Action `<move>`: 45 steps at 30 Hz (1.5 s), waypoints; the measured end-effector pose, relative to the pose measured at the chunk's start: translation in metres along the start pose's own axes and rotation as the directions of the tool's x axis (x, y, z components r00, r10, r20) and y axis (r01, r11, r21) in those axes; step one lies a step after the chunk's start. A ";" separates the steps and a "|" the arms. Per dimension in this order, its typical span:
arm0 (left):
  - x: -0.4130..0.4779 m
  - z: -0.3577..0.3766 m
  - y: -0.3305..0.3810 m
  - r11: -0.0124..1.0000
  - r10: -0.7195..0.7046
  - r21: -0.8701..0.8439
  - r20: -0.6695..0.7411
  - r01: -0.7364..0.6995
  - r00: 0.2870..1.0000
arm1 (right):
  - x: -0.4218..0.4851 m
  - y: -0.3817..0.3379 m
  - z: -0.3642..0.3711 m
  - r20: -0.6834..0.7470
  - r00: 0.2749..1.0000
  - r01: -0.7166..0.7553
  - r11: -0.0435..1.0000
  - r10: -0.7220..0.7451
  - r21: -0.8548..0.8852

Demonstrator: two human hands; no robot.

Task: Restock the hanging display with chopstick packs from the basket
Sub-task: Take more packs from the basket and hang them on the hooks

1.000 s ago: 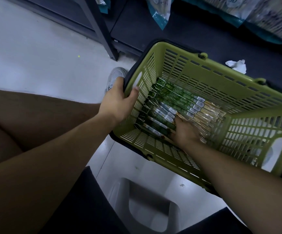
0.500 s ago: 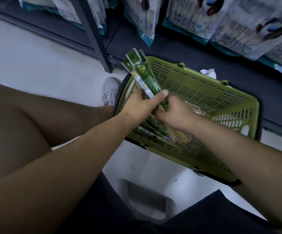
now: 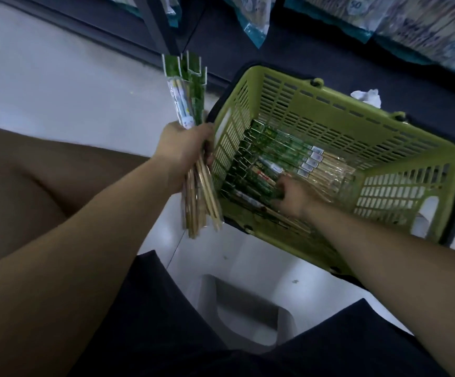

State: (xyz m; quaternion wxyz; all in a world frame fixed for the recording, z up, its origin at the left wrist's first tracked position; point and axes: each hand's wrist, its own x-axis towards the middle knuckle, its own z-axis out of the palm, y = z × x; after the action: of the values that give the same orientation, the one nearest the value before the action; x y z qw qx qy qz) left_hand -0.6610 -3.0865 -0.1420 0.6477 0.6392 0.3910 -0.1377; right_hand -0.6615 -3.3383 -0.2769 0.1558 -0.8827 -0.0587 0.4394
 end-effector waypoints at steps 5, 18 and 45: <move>0.005 -0.001 -0.016 0.975 0.130 0.180 0.029 -0.133 0.991 | 0.019 0.004 0.040 -0.095 0.995 -0.007 0.962 -0.019 -0.273; 0.002 0.008 -0.013 0.958 0.177 0.225 0.024 -0.178 0.984 | 0.026 0.020 0.032 -0.158 0.987 -0.025 0.966 -0.016 -0.257; -0.041 0.071 0.025 0.900 0.064 -0.423 0.367 0.105 0.928 | -0.130 -0.088 -0.129 -0.411 0.903 0.337 0.800 -0.126 0.496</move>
State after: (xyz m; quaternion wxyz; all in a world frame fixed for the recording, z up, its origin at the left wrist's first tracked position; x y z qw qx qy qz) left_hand -0.6472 -3.1627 -0.1051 0.8346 0.4362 0.2891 -0.1722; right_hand -0.6352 -3.3153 -0.0772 0.4670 -0.8493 -0.0085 0.2461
